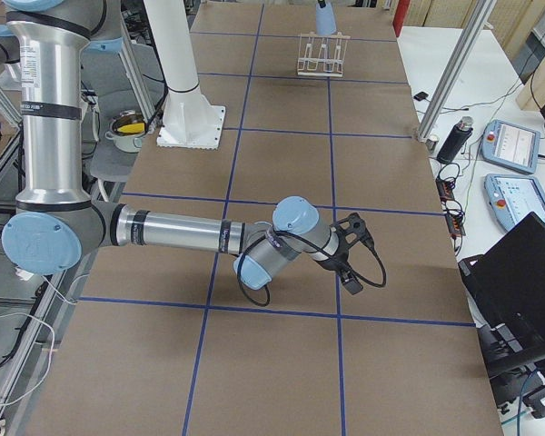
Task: Hang cup on cup holder
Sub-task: 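Move the cup with the left gripper above the wire rack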
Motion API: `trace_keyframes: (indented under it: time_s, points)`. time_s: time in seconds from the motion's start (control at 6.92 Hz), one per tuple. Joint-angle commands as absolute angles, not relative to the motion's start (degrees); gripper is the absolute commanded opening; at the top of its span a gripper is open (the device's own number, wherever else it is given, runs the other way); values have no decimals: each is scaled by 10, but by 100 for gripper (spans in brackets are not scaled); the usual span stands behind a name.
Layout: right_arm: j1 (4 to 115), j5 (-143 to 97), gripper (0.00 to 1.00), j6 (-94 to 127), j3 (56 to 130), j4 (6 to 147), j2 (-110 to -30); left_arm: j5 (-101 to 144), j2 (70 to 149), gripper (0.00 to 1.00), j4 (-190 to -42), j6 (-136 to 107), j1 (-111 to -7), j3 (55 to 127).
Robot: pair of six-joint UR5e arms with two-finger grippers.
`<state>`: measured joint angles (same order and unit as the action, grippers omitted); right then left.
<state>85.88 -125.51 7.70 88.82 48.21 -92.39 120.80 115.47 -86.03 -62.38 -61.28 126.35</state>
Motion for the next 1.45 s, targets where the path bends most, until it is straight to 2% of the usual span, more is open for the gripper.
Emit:
trace_keyframes:
  time_s: [0.0, 0.14, 0.29, 0.72, 1.3]
  points:
    - [861, -1258, 100, -16, 948, 799, -887, 1209, 1168, 0, -831, -595, -629, 1212]
    - [857, -1257, 100, -25, 981, 909, -878, 1213, 1169, 0, -831, -589, -638, 1195]
    - [856, -1257, 100, -27, 986, 938, -880, 1215, 1168, 0, -831, -572, -645, 1174]
    - [855, -1268, 100, -26, 987, 943, -889, 1252, 1174, 0, -832, -537, -687, 1090]
    - [855, -1295, 100, -25, 988, 942, -896, 1265, 1187, 0, -841, -524, -694, 1035]
